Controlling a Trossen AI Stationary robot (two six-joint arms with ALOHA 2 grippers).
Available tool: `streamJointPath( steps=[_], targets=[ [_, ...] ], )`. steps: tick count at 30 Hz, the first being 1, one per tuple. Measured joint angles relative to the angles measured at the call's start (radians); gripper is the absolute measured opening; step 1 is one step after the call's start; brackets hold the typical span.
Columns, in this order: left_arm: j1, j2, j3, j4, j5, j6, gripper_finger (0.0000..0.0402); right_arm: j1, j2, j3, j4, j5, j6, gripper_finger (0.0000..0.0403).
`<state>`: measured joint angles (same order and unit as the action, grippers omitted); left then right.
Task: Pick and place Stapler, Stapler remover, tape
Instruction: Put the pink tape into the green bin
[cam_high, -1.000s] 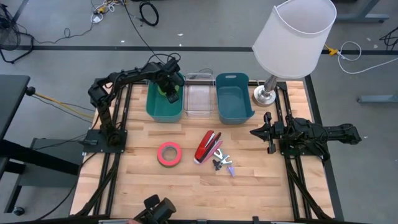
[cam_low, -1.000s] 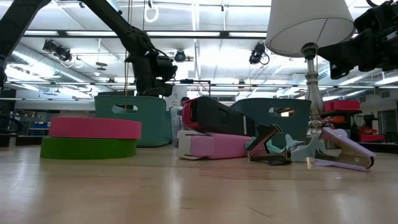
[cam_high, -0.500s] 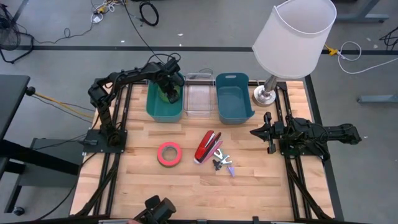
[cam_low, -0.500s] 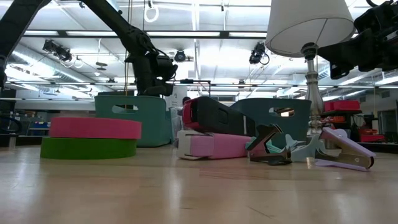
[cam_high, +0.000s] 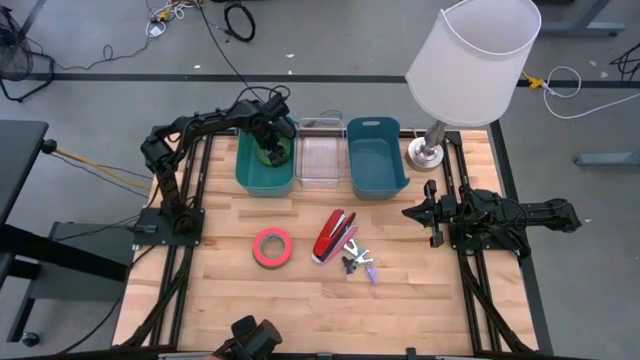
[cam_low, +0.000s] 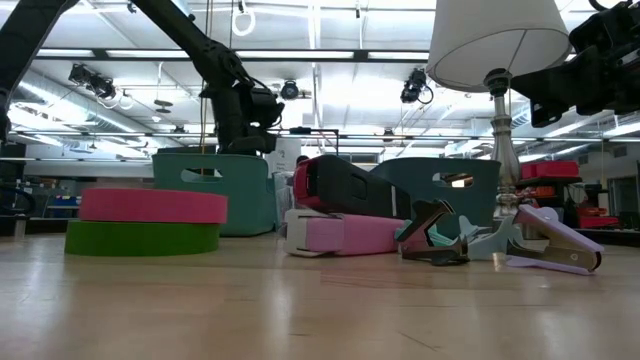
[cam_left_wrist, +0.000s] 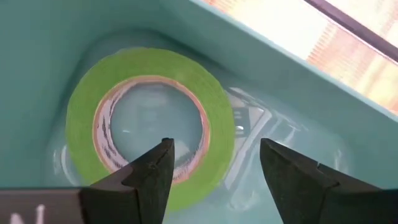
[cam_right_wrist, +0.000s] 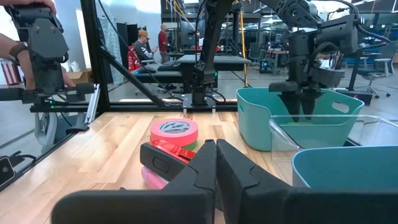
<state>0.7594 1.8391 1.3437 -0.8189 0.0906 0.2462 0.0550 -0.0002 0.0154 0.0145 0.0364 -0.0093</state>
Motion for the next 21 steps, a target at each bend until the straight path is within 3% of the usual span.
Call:
streamJointPath(
  steps=[21],
  targets=[
    [-0.063,-0.196,0.000,-0.059,-0.023,-0.001,0.0236,0.000,0.000,0.000,0.000,0.000,0.000,0.0016]
  ],
)
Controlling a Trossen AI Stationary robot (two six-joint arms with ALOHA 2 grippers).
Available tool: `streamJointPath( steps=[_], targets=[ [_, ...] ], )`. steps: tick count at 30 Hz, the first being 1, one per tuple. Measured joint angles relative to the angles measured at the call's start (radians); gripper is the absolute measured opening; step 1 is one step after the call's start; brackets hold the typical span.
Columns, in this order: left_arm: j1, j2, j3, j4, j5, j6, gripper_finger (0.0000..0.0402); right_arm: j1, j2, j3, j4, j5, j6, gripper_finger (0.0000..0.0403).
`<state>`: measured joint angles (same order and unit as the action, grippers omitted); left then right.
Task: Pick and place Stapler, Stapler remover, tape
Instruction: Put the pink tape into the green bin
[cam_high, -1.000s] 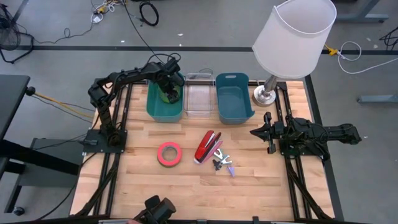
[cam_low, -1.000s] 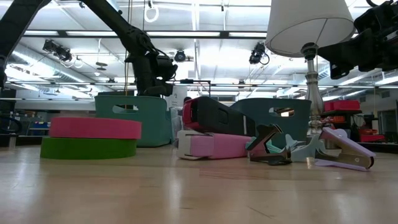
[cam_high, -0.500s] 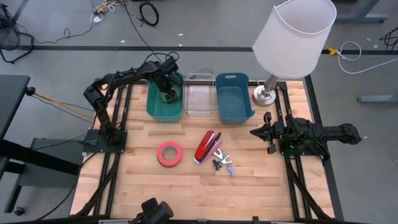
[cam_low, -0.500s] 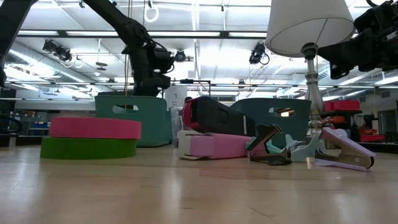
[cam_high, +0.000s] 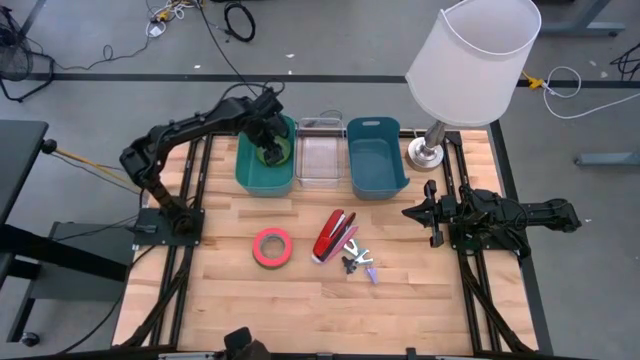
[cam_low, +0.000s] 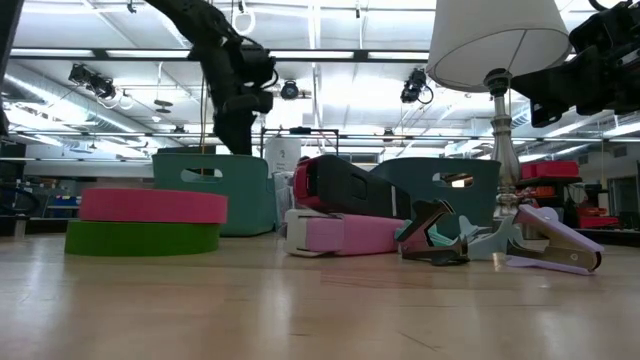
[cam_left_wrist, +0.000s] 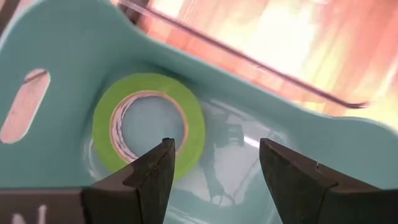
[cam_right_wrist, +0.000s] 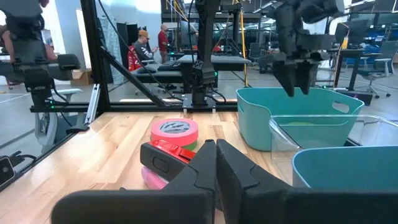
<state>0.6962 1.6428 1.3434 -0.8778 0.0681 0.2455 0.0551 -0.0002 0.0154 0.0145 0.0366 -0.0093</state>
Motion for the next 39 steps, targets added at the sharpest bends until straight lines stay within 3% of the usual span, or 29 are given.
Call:
streamJointPath(
  steps=[15,26,34,39],
  targets=[
    [-0.139,-0.116,0.000,-0.003,0.044,0.009,0.0236,0.000,0.000,0.000,0.000,0.000,0.000,0.0016],
    [-0.228,-0.121,0.000,-0.005,0.046,0.036,0.0236,0.000,0.000,0.000,0.000,0.000,0.000,0.0016],
    [-0.317,-0.121,0.000,-0.027,0.109,0.127,0.0236,0.000,0.000,0.000,0.000,0.000,0.000,0.0016],
    [-0.369,-0.121,0.000,-0.041,0.113,0.144,0.0214,0.000,0.000,0.000,0.000,0.000,0.000,0.0016]
  ],
)
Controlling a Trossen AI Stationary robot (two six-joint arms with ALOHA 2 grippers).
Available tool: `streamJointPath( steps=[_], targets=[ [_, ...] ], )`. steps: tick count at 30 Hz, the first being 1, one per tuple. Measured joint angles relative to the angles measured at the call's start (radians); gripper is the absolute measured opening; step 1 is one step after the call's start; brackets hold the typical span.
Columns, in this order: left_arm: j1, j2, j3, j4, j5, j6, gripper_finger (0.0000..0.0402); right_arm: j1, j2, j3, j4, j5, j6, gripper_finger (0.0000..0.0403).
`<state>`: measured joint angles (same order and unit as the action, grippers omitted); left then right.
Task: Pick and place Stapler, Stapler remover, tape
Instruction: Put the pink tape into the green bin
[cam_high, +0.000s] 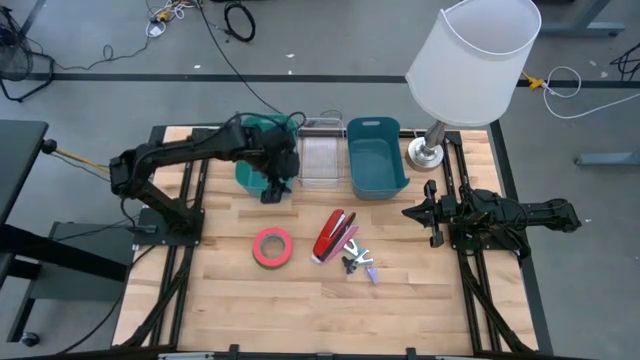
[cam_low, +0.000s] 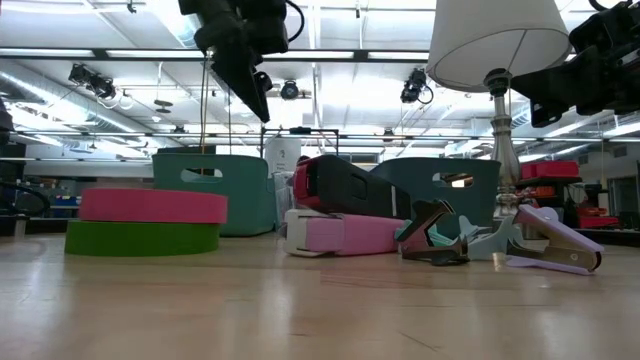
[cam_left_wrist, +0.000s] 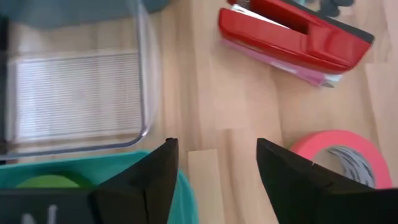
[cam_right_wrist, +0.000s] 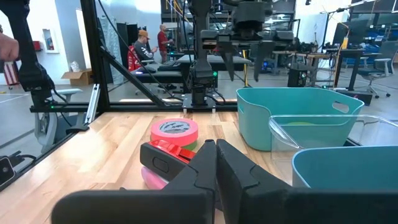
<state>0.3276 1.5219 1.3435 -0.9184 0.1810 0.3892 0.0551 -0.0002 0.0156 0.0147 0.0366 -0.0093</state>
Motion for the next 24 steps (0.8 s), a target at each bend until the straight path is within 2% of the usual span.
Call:
streamJointPath(
  steps=[8,24],
  targets=[
    [-0.093,0.000,0.000,-0.001,0.000,0.000,0.0151,0.000,0.000,0.000,0.000,0.000,0.000,0.0016],
    [-0.284,0.000,0.000,-0.001,-0.003,-0.017,0.0067,0.000,0.000,0.000,0.000,0.000,0.000,0.0016]
  ],
)
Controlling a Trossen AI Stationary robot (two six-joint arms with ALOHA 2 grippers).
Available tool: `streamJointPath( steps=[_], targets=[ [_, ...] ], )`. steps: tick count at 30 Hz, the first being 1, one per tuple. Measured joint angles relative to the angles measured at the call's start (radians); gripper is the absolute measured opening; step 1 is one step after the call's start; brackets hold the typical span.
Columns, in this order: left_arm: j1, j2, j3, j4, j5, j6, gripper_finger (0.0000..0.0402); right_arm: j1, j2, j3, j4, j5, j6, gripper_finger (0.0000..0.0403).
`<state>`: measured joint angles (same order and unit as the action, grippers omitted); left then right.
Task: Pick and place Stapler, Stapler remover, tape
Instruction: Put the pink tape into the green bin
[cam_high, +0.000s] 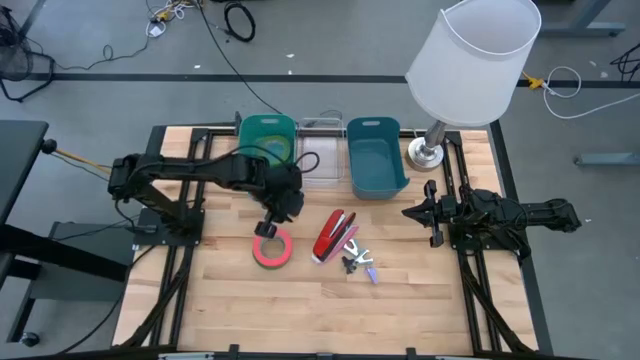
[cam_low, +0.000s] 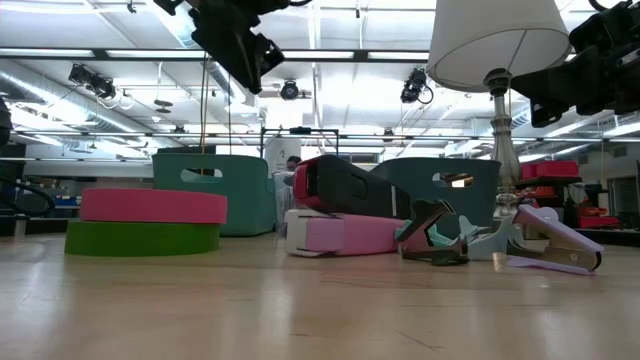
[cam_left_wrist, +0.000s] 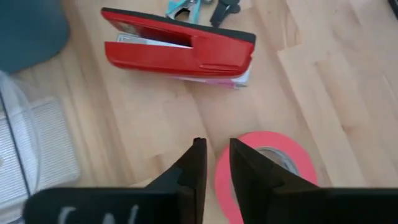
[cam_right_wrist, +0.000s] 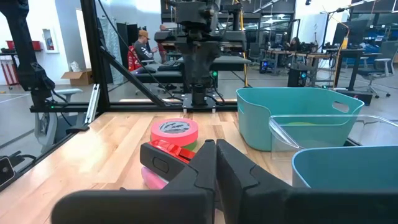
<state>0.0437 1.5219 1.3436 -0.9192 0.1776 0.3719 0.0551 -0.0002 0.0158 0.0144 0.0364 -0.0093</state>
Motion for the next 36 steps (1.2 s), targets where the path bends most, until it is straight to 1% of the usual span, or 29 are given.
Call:
streamJointPath(
  steps=[10,19,30,36],
  targets=[
    [-0.103,0.000,0.000,-0.007,0.000,-0.042,0.0031,0.000,0.000,0.000,0.000,0.000,0.000,0.0016],
    [-0.163,0.000,0.000,-0.045,-0.020,-0.046,0.0005,0.000,0.000,0.000,0.000,0.000,0.000,0.0016],
    [-0.248,-0.024,-0.001,-0.119,-0.020,0.007,0.0003,0.000,0.000,0.000,0.000,0.000,0.000,0.0016],
    [-0.289,-0.037,0.000,-0.126,-0.026,0.029,0.0002,0.000,0.000,0.000,0.000,0.000,0.000,0.0016]
  ],
)
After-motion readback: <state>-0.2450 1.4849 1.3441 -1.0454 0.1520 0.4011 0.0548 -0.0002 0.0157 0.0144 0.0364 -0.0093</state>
